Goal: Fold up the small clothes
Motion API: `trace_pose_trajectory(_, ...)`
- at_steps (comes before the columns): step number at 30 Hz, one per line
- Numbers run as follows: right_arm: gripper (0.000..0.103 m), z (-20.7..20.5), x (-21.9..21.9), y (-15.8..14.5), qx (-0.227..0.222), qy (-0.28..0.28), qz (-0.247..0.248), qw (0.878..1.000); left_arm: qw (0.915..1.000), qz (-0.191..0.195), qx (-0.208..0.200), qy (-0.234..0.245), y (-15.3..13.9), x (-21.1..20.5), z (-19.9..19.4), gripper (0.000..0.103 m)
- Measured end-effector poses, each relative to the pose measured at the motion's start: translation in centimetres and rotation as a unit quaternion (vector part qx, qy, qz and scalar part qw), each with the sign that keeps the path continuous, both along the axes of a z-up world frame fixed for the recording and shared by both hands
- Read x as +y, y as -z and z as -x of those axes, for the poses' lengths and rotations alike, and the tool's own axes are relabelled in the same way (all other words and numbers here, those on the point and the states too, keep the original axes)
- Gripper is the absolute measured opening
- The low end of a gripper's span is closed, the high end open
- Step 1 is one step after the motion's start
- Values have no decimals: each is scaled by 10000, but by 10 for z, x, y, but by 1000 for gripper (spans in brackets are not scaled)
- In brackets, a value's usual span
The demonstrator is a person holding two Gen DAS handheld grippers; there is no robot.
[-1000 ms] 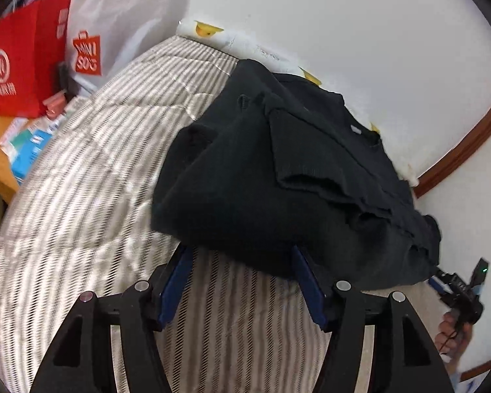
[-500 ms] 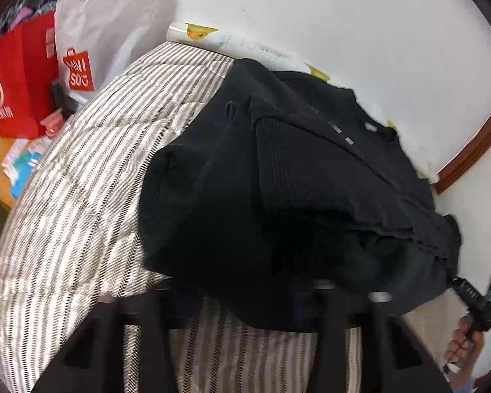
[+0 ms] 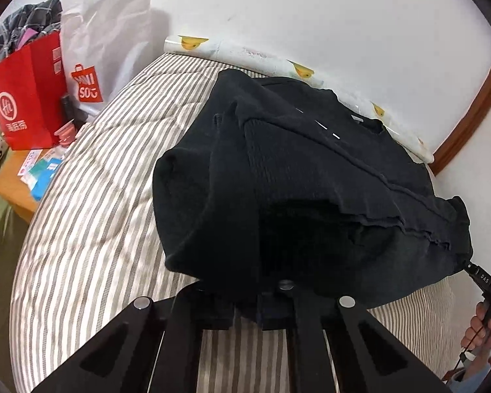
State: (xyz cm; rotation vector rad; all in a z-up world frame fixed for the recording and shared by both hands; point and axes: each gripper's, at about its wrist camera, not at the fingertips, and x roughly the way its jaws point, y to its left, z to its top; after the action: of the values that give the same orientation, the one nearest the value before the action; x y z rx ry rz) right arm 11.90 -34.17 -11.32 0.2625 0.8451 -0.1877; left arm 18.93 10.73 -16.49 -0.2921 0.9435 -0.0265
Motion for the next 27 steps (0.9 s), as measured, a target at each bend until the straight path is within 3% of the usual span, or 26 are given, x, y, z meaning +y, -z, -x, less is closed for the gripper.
trace_pose_trajectory(14, 9, 78, 5, -4, -66, -70, 89, 9999, 9995, -275, -66, 140, -5, -12, 72, 8)
trace_pose_trajectory(20, 9, 100, 5, -3, -40, -23, 96, 9999, 9994, -292, -78, 167, -4, -13, 85, 8)
trace_pose_trajectory(25, 16, 108, 5, -8, 153, 77, 253, 9995, 9993, -311, 19, 208, -7, -13, 92, 10)
trace_pose_trajectory(27, 16, 115, 5, -17, 29, 88, 337, 9994, 9992, -329, -3, 213, -10, -12, 98, 14)
